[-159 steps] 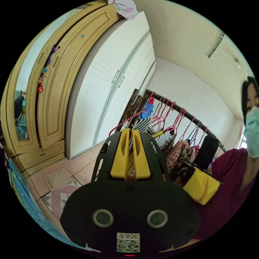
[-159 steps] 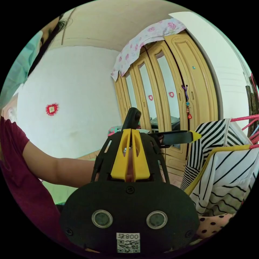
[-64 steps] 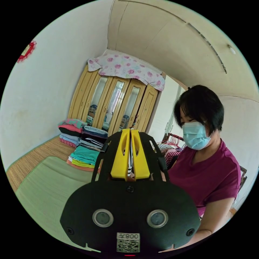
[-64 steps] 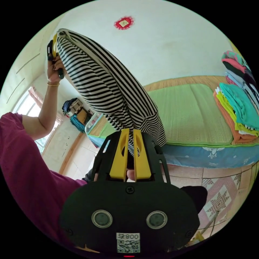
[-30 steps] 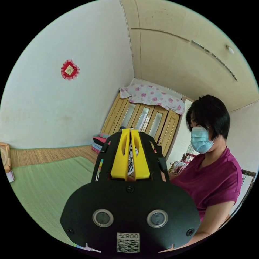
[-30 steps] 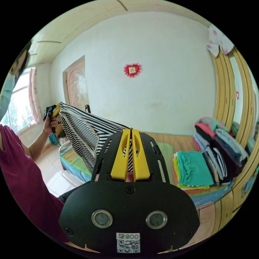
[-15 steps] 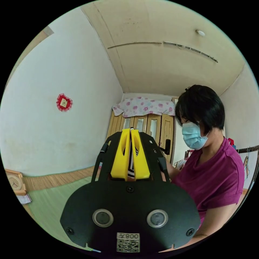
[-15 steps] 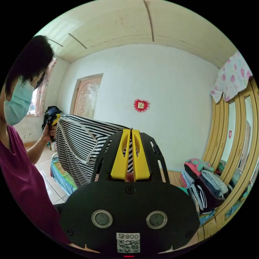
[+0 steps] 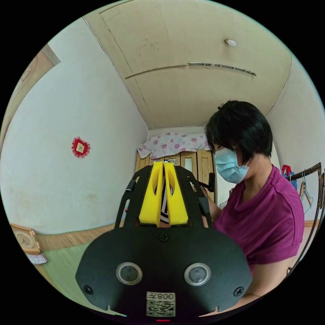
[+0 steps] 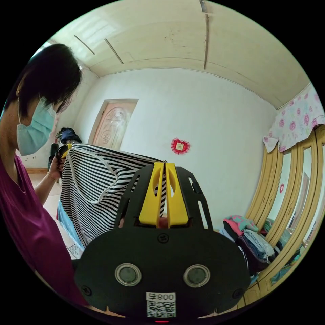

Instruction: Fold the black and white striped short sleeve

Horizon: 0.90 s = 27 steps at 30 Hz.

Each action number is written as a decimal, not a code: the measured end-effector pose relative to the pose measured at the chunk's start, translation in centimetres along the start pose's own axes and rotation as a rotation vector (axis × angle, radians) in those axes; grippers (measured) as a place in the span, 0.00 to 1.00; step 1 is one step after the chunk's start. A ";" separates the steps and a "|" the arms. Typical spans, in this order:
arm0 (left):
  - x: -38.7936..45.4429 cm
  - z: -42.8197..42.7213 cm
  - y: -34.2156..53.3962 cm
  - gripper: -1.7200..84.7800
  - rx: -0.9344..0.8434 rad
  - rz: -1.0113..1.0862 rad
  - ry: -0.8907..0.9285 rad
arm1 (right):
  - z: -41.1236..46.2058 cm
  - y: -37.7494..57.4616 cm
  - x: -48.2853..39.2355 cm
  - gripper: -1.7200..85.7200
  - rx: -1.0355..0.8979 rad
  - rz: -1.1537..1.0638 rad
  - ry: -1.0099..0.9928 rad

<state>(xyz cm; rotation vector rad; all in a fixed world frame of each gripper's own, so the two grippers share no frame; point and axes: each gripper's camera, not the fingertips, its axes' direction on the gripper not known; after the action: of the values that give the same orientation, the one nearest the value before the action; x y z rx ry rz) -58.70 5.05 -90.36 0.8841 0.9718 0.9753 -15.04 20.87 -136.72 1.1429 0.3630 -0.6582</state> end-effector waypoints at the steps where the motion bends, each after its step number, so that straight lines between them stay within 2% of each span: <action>1: 0.3 -0.5 0.6 0.02 0.004 -0.007 0.002 | -0.4 -0.1 0.2 0.02 0.002 0.001 -0.006; 14: 4.8 -1.3 4.2 0.02 -0.011 -0.028 -0.005 | -5.4 1.1 3.1 0.02 0.094 0.018 -0.014; 27: 9.7 3.3 8.5 0.02 -0.047 0.019 -0.102 | -6.5 7.1 6.3 0.02 0.122 0.050 -0.069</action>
<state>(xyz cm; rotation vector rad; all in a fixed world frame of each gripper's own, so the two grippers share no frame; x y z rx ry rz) -55.37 16.27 -84.00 0.8967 0.8520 0.9564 -5.24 26.86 -137.82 1.2379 0.2378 -0.6812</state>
